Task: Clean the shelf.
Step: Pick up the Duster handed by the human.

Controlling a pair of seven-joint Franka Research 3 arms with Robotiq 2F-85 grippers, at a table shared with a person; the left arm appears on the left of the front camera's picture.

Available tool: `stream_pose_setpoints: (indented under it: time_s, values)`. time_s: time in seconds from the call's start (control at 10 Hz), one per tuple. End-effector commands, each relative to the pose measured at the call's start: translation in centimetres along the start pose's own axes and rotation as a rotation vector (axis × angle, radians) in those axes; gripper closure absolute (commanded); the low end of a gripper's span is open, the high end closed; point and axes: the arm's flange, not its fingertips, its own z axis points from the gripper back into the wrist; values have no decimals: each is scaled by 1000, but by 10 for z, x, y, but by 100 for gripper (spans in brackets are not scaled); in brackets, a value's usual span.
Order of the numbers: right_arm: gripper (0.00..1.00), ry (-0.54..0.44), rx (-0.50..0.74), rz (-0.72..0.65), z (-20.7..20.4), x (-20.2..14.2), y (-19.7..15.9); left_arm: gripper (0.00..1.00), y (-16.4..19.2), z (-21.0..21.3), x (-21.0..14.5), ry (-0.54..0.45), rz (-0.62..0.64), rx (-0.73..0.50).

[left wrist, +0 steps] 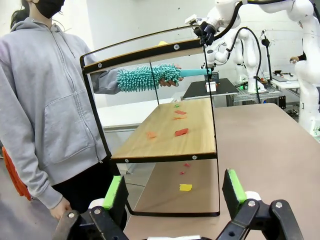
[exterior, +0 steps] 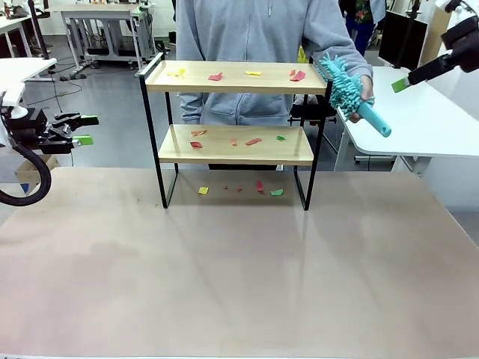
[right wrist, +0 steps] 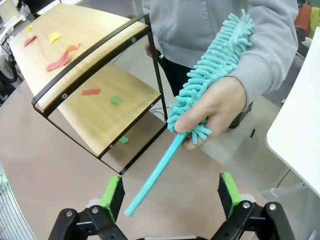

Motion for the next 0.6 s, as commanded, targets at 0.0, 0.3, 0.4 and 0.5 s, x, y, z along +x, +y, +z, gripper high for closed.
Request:
stream_pose_setpoints:
  time_s: [0.0,0.3,0.4,0.5]
  values:
    - [0,15,-78,1,-4,9,27,0,0,1,2,-1,-3,2]
    - [0,123,-132,-108,-29,20,60,0,0,1,2,-1,-3,2]
    - [0,185,-138,-127,-40,17,70,0,0,1,2,-1,-3,2]
    - [0,213,-186,-154,-51,14,74,0,0,1,2,-1,-3,2]
